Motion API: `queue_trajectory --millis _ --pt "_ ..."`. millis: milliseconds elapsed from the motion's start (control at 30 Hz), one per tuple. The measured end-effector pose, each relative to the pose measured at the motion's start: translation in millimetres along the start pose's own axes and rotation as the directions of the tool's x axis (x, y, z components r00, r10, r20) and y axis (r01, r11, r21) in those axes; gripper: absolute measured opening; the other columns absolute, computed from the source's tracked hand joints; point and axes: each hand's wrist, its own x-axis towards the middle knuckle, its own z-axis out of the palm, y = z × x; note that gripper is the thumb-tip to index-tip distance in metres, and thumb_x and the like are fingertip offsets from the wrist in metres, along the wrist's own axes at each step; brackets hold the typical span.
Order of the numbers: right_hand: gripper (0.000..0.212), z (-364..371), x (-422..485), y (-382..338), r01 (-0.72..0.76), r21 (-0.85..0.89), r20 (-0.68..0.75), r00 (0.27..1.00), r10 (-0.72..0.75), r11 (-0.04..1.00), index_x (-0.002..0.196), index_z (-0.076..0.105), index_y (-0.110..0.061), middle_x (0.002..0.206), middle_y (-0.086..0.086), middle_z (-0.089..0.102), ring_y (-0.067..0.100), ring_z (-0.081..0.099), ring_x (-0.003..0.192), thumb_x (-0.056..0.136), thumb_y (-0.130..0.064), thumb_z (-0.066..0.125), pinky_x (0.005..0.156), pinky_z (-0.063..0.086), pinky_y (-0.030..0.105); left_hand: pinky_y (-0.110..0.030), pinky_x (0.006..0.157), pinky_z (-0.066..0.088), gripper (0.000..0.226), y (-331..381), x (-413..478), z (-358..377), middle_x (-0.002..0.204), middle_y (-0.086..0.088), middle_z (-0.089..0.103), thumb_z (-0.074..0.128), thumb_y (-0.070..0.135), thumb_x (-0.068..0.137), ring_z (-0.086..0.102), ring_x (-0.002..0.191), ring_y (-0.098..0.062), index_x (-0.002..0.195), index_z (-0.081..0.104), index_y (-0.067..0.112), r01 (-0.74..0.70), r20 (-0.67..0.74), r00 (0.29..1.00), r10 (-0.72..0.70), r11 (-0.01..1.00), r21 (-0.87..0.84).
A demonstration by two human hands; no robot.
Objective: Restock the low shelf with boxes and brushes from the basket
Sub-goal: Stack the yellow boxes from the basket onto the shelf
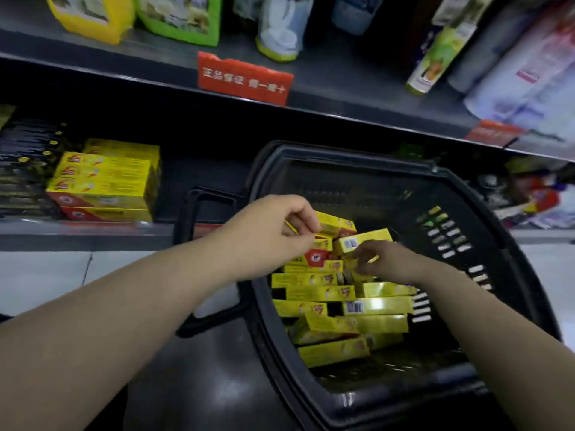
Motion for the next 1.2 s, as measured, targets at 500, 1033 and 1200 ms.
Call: queue_trajectory --millis 500,1033,1200 --pt "0.041 43.9 66.7 -42.5 0.068 -0.489 -0.11 0.984 -0.139 0.869 0.126 0.053 -0.012 0.125 0.01 0.053 0.029 0.058 0.106 0.087 -0.024 0.061 0.073 0.045 0.032 -0.028 0.09 0.051 0.017 -1.0 30.2 6.3 0.102 -0.008 0.068 0.05 0.006 0.091 0.065 0.095 -0.015 0.104 0.059 0.011 0.343 -0.031 0.927 -0.374 0.878 -0.334" --pt "0.012 10.9 2.0 -15.2 0.208 0.177 -0.081 0.977 -0.196 0.962 0.101 0.056 -0.018 0.096 -0.003 0.061 0.021 0.062 0.097 0.092 -0.027 0.055 0.081 0.048 0.032 -0.043 0.1 0.044 0.037 -6.7 37.1 48.7 0.114 -0.011 0.065 0.065 0.028 0.086 0.06 0.105 -0.024 0.115 0.053 0.009 0.456 0.074 0.857 -0.51 0.683 -0.571" --pt "0.054 55.8 28.9 26.5 0.105 -0.416 0.21 0.978 -0.017 0.903 0.134 0.043 -0.014 0.128 0.007 0.055 0.027 0.054 0.115 0.087 -0.032 0.063 0.084 0.045 0.03 -0.043 0.105 0.038 0.033 -10.6 32.9 43.0 0.114 -0.006 0.066 0.065 0.034 0.084 0.058 0.11 -0.02 0.109 0.059 0.012 0.476 0.135 0.864 -0.485 0.698 -0.535"
